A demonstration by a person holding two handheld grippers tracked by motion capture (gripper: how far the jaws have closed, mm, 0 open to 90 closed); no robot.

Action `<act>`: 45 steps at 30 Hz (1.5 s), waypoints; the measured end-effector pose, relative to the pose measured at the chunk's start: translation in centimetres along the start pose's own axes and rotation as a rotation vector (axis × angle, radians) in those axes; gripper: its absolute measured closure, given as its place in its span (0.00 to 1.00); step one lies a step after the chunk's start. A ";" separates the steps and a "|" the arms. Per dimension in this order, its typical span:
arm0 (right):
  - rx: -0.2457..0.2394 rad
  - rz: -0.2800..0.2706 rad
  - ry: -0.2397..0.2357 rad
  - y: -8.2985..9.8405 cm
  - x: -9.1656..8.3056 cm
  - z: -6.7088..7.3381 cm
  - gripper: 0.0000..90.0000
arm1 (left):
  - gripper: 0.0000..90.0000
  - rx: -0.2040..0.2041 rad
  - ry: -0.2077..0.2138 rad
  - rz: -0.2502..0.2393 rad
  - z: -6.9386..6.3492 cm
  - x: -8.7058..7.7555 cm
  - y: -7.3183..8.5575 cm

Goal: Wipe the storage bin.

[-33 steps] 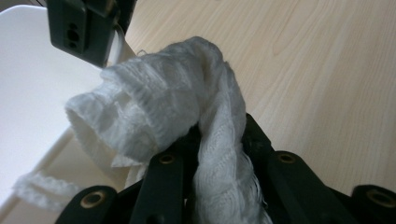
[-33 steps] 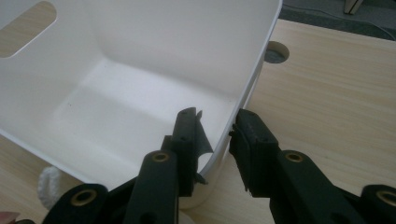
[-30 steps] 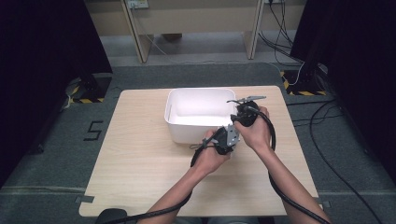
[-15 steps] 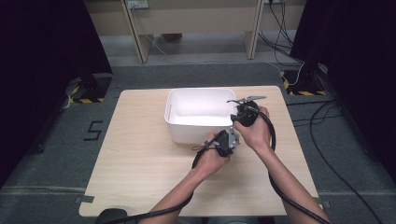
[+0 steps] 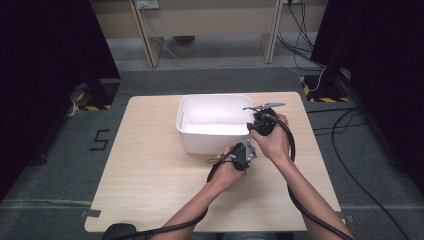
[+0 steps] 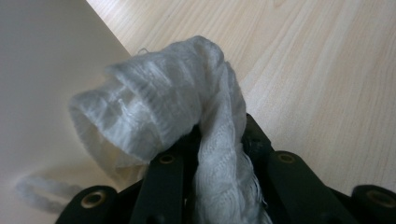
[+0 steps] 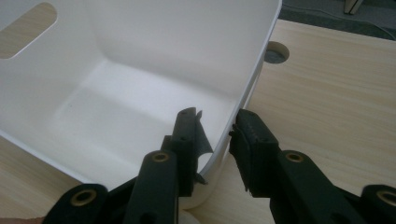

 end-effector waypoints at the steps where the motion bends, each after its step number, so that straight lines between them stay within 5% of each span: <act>1: 0.001 0.000 0.000 0.0 0.0 0.0 0.79 | 0.82 0.001 0.001 0.003 0.0 0.0 0.0; 12: 0.005 -0.014 -0.009 0.1 0.2 -0.2 0.72 | 0.82 -0.044 0.038 -0.013 0.1 -1.4 -0.1; 24: 0.045 -0.022 0.005 0.1 0.3 -0.2 0.62 | 0.82 -0.112 0.044 -0.079 1.2 -8.0 1.3; 36: 0.057 0.001 0.030 -0.3 0.5 0.1 0.63 | 0.82 -0.294 -0.084 -0.158 6.6 -17.4 7.3; 45: 0.049 0.058 0.055 -0.7 0.8 0.4 0.79 | 0.82 -0.377 -0.255 -0.187 11.0 -22.9 10.9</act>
Point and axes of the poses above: each handheld gripper's, and its own axes: x roughly forward along the jaws, y roughly out of its underside, z roughly to its left, the point moved 1 cm from there along x, roughly forward along the jaws, and after that the axes turned 5 degrees about -x, right-handed, at the moved point
